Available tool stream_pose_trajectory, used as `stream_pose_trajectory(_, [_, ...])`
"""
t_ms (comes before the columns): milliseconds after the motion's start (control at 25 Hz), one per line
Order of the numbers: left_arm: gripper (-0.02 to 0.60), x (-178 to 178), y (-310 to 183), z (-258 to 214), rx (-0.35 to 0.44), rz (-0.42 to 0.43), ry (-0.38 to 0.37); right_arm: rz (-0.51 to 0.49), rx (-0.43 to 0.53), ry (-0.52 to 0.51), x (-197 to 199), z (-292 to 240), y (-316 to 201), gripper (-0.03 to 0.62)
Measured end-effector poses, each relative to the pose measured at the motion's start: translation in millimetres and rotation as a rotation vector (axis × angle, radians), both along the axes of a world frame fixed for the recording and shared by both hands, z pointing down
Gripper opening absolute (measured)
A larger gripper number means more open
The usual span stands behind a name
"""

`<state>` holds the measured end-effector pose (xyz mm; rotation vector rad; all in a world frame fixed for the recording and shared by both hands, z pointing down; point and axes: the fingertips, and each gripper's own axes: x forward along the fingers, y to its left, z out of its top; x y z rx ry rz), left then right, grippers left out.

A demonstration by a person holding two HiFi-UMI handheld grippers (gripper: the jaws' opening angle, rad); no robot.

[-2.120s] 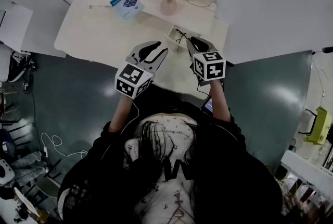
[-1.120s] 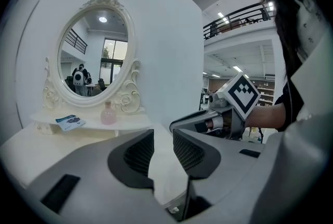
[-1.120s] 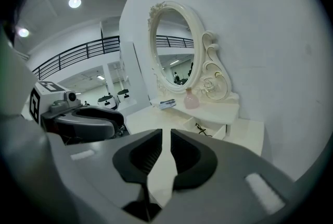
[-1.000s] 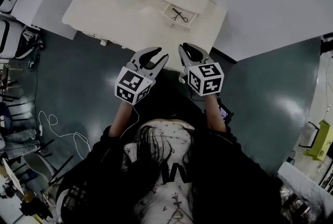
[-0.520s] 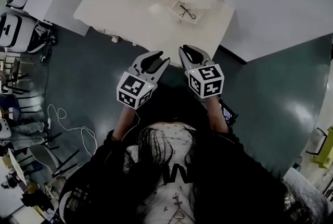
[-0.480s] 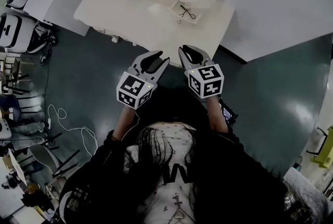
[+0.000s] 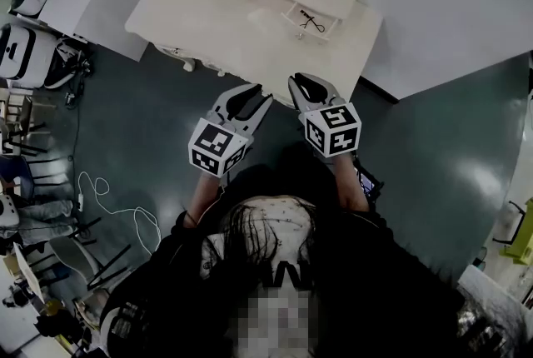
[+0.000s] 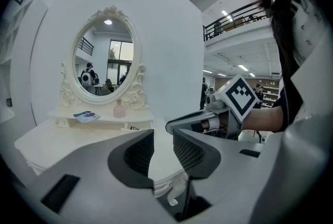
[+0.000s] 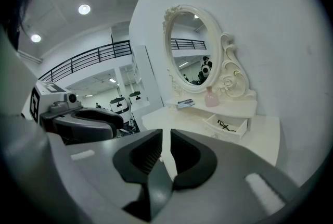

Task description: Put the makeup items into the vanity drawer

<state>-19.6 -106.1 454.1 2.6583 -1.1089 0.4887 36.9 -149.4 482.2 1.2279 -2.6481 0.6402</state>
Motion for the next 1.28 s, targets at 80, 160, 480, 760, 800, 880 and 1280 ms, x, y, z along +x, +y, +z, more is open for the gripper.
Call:
stream_pose_trajectory(80, [0.115, -15.8, 4.8, -1.3, 0.003, -0.004, 0.007, -0.001, 0.003, 0.011, -14.3, -1.4, 4.5, 0.057])
stream_pose_trajectory(160, [0.115, -32.4, 11.6, -1.3, 0.003, -0.005, 0.01, 0.008, 0.005, 0.019, -28.4, -2.5, 10.8, 0.035])
stream_pose_trajectory(480, [0.115, -95.5, 48.5, -5.3, 0.014, 0.003, 0.029, 0.016, 0.019, 0.04, -89.7, -8.4, 50.5, 0.023])
stream_pose_trajectory(760, [0.115, -132.8, 92.0, -0.8, 0.011, 0.059, 0.042, 0.055, 0.023, 0.056, -130.0, -6.2, 100.0, 0.023])
stream_pose_trajectory(800, [0.115, -135.8, 96.4, -0.7, 0.011, 0.068, 0.045, 0.062, 0.025, 0.059, -133.1, -6.4, 106.3, 0.023])
stream_pose_trajectory(880, [0.115, -139.2, 105.6, -0.8, 0.011, 0.086, 0.053, 0.076, 0.028, 0.067, -137.1, -7.0, 118.9, 0.023])
stream_pose_trajectory(1280, [0.115, -120.3, 136.9, 0.0, 0.018, 0.174, 0.098, 0.134, 0.037, 0.112, -124.2, -6.9, 160.5, 0.009])
